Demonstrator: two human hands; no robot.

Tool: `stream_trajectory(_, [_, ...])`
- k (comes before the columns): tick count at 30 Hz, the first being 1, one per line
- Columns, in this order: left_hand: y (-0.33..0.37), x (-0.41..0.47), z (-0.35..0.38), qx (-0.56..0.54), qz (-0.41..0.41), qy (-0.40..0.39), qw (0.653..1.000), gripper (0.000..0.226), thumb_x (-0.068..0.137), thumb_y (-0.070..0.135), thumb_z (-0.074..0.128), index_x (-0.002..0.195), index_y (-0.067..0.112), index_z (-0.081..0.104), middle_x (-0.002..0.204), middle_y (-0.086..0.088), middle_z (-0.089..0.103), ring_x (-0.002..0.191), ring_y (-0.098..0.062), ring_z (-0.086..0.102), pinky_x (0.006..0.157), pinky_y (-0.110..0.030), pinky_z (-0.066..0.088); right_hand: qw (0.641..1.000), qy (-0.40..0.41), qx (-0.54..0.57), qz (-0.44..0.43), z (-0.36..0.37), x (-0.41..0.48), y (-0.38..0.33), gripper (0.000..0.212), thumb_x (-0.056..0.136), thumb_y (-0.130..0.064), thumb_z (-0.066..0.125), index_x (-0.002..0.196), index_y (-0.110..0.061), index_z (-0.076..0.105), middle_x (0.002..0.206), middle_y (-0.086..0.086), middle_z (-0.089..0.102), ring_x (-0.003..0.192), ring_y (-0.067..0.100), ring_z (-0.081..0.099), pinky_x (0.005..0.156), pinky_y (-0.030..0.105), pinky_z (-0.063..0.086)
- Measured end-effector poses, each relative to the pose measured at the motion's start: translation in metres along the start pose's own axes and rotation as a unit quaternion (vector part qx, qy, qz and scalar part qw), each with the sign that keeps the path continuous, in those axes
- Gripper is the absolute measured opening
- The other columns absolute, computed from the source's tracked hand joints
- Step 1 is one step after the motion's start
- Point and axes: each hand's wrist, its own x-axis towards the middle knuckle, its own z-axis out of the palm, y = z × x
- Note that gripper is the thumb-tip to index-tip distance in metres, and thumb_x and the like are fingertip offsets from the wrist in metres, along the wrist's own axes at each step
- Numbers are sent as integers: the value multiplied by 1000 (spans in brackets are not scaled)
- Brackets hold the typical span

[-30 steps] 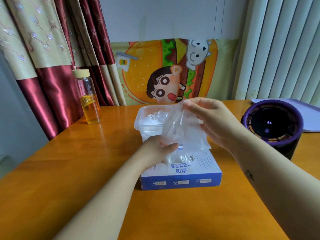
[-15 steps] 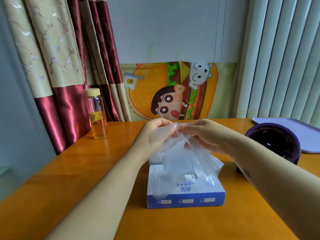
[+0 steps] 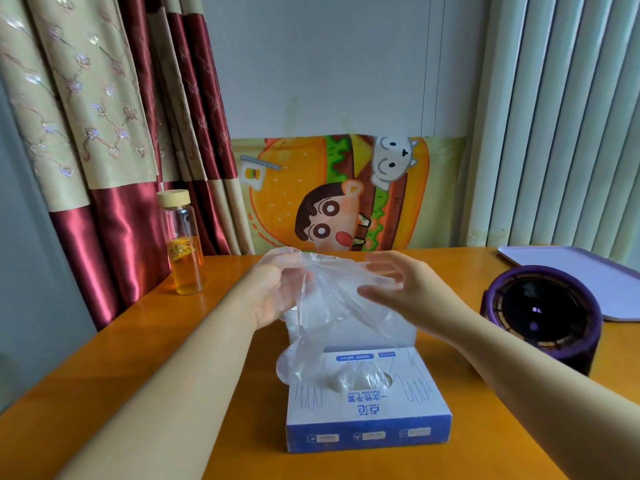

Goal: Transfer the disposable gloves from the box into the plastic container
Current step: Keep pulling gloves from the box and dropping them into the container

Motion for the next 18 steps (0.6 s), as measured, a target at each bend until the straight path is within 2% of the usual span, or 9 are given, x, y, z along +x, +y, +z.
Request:
stream_trajectory(3, [-1,4,-4,10,-6,-19,1000,4,94,6,55,93,7,52,71,-6,61,64,-17,62,54,-28,52,987,34,137,74,-3,19,-2,17,86,-31,65,97,-18,69,91,-7,73,84,5,68,84,24,54])
stream_trajectory(6, [-1,8,-14,20,-33,-4,999,9,98,13,52,101,6,57,82,-8,67,74,-18,65,58,-31,55,971,70,202,110,-2,38,-4,14,90,-26,61,89,-14,68,76,-4,72,69,7,69,74,26,53])
stream_trajectory(8, [-1,12,-20,36,-66,2,997,20,98,17,53,116,10,60,105,-14,70,92,-25,67,77,-40,58,975,99,163,116,-1,53,-2,16,92,-25,59,90,-11,67,72,-2,68,59,10,64,64,24,50])
stream_trajectory(9, [-2,13,-23,57,-78,4,995,22,98,19,54,117,14,61,114,-15,68,93,-26,65,85,-43,56,979,108,126,117,-1,61,0,15,93,-24,58,90,-11,66,71,-2,65,55,10,59,56,18,48])
stream_trajectory(11, [1,17,-31,128,-85,45,987,24,96,22,56,120,17,60,118,-13,65,78,-18,59,88,-41,55,987,111,34,108,-2,78,7,13,95,-20,55,94,-11,65,73,-1,62,50,9,52,43,12,40])
stream_trajectory(12, [3,19,-36,170,-79,79,979,28,96,22,56,123,17,58,118,-10,63,76,-15,56,87,-39,55,989,105,-14,98,-3,85,12,14,95,-18,53,97,-11,66,80,1,63,54,10,52,44,13,39])
stream_trajectory(14, [11,28,-49,279,-36,146,948,34,97,24,55,130,16,53,125,-5,57,95,-18,57,88,-35,51,988,88,-97,82,-3,96,25,19,95,-16,52,102,-8,68,95,6,66,72,17,56,59,21,43])
stream_trajectory(16, [20,37,-60,389,56,207,896,36,97,23,54,132,17,52,132,-4,54,111,-18,54,85,-28,43,984,64,-153,66,0,103,39,19,94,-14,52,100,-7,68,98,9,68,82,21,58,68,25,42])
stream_trajectory(18, [29,39,-53,455,198,220,840,30,95,20,55,125,19,58,127,2,53,105,-12,54,80,-20,41,976,30,-206,60,5,106,51,18,95,-15,51,99,-9,67,92,8,68,80,23,58,65,26,42])
